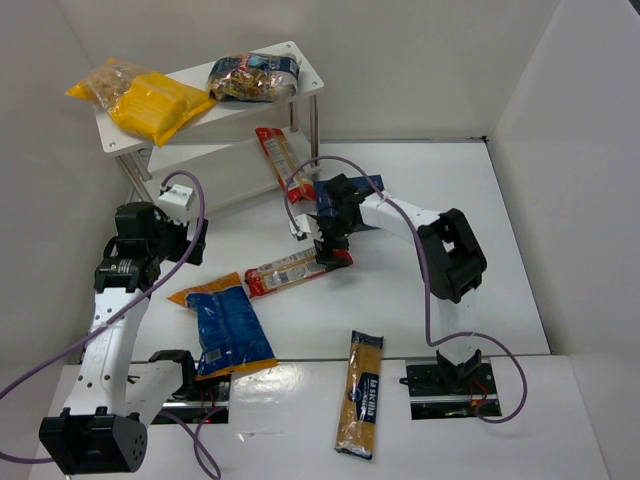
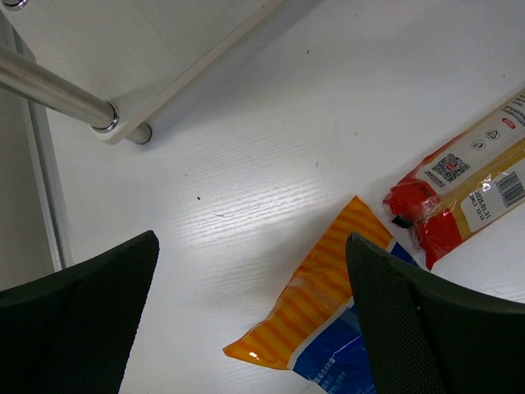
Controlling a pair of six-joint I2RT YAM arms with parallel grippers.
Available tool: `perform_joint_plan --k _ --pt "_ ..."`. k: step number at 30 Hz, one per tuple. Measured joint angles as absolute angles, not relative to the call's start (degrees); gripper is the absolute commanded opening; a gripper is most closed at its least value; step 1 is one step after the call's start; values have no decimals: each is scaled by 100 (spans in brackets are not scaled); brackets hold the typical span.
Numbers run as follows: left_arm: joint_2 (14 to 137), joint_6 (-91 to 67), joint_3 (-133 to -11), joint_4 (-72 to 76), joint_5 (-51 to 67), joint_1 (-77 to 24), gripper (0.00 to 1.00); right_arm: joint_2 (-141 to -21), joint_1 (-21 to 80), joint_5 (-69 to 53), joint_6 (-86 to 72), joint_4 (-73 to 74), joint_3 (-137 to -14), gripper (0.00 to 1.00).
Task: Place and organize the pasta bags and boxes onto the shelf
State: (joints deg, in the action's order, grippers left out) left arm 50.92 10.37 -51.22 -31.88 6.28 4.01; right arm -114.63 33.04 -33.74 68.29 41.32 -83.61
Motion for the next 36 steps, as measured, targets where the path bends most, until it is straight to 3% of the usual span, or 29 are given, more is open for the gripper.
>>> perform_joint_plan --k 35,36 --pt "5092 1055 -5122 -3188 742 401 100 -12274 3946 -2738 6372 4174 -9100 98" --pt "5092 1055 -5122 -3188 742 401 100 -12285 3981 -2703 6344 4176 -9113 36"
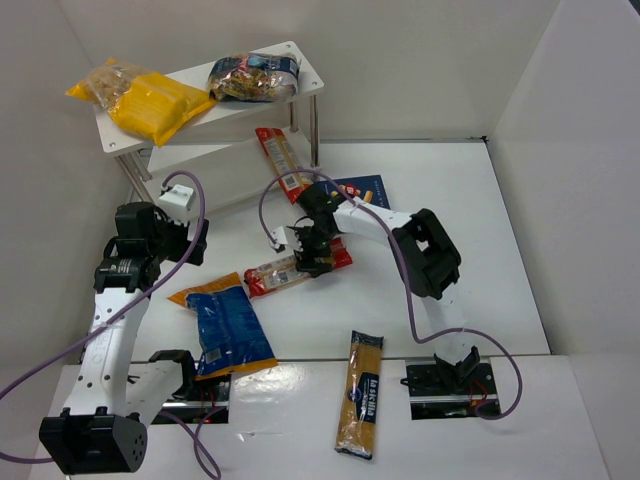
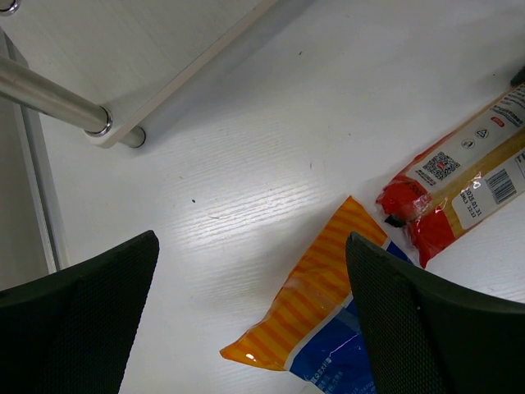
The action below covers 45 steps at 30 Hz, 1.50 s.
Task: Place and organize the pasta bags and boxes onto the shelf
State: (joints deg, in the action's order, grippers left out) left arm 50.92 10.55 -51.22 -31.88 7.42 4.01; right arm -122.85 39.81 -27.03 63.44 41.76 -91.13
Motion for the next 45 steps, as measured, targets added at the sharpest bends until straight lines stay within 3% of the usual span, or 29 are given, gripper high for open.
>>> perform_joint_plan --k 1,11,28,32,35,45 --pt "5092 1055 -5122 -3188 742 401 100 -12291 4016 -2672 6348 4187 -9133 0" --pt "5050 1055 -5122 -3190 779 401 100 -11904 4150 -2637 5658 3660 -8807 0" --pt "4624 1162 -5122 -3214 1061 401 100 -10879 3872 -3988 4497 4550 -8818 0" --pt "4571 1487 -5122 -3312 1433 379 100 -10805 3820 -4119 4386 4587 -8875 0" --pt "4641 1887 -5153 -3551 1964 252 94 -10801 3791 -4136 4311 4619 -8936 0" --pt "5207 3592 -5887 -4595 3621 -410 99 -10556 3798 -4136 4241 4788 -8952 0"
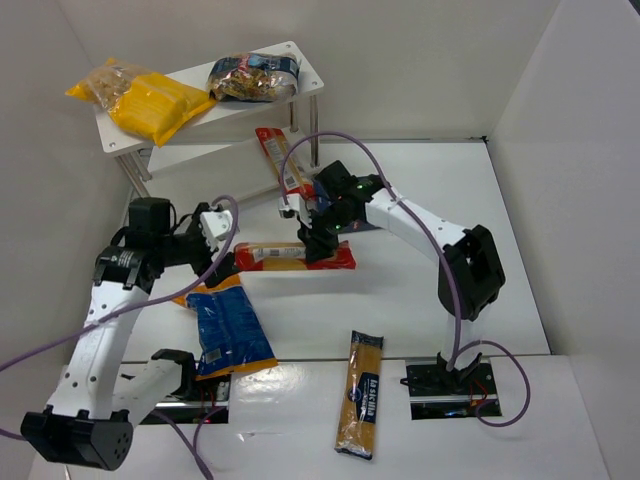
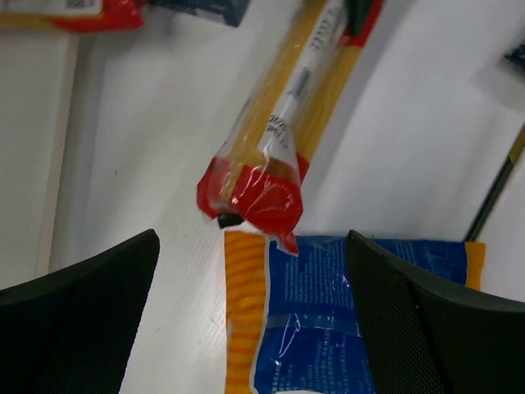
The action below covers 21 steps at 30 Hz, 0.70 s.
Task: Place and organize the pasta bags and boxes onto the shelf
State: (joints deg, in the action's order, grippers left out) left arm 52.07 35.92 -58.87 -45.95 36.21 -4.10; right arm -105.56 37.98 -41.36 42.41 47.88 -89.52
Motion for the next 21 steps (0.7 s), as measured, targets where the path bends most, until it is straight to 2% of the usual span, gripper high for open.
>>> perform_joint_plan --k 11,21 --pt "5808 4394 -5981 -5207 3723 -1358 99 -10339 4386 -4097 4154 4915 -8976 0" --pt "6180 4764 -5981 -5496 3616 -1669 99 -10136 4495 -3887 4012 5065 -9242 0"
